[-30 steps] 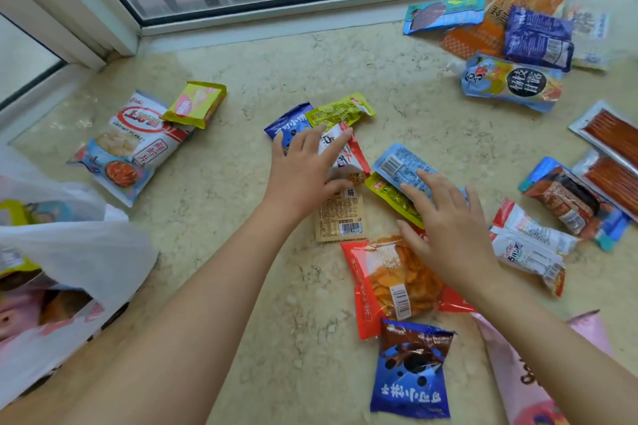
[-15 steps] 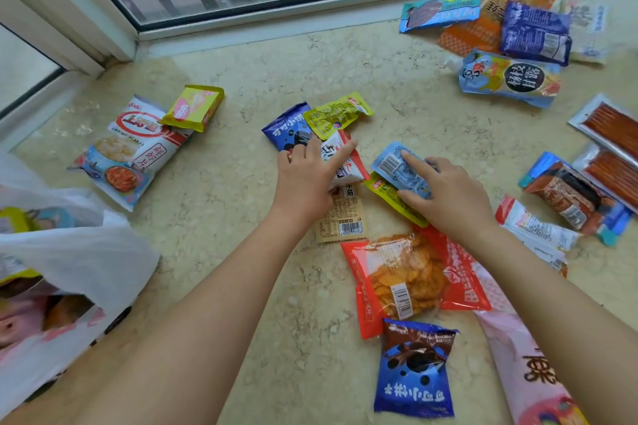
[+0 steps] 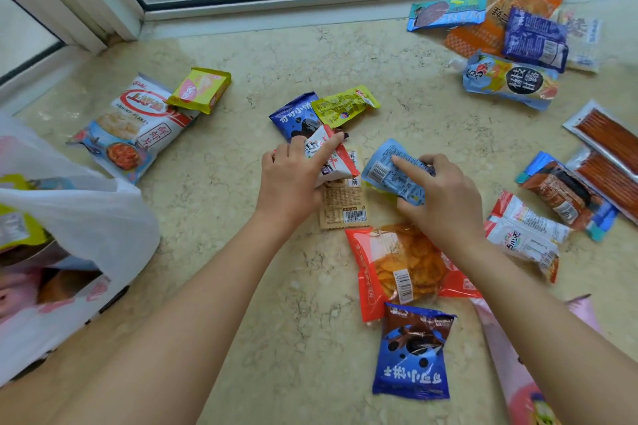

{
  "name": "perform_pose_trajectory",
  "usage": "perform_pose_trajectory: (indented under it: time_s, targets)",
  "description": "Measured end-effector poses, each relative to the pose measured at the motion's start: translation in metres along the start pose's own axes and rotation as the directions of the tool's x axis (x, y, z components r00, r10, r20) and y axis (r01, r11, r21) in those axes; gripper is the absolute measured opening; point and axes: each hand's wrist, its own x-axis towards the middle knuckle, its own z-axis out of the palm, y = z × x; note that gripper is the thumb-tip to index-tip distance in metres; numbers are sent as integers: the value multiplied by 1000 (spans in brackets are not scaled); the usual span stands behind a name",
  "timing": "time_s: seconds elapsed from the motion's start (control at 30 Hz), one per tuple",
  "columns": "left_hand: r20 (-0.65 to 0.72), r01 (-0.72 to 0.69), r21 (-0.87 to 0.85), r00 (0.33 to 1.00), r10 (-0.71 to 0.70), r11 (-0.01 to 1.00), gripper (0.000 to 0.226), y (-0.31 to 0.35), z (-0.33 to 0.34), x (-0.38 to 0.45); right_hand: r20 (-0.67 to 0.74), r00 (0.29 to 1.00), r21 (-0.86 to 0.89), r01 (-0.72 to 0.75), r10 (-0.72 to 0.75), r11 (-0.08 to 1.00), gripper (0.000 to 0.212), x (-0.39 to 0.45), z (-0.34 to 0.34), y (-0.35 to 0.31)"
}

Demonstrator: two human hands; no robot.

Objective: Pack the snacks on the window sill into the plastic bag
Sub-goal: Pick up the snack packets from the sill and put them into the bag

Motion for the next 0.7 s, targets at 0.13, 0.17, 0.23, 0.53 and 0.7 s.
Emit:
perform_pose_trajectory:
  time_s: [0.13, 0.17, 0.23, 0.53, 0.7]
  targets:
    - [-83, 49, -71, 995, -55, 996, 67, -19, -15, -24, -59, 992, -41, 111, -113, 993, 60, -11, -6, -25]
    - [-79, 52, -72, 995, -58, 996, 71, -23, -19, -30, -72, 988, -40, 134, -137, 990, 58, -13, -8, -33]
    - [-73, 61, -68, 995, -66, 996, 76, -33, -30, -44, -98, 980, -33, 173, -175, 984, 52, -18, -12, -51]
    - [-127, 108, -91, 985, -120, 990, 80, -96, -102, -137, -207, 912, 22, 366, -353, 931, 48, -50, -27, -147]
    - [-134, 168, -151, 973, -189, 974, 89, -131, -136, -190, -210, 862, 82, 486, -461, 870, 43, -67, -44, -205]
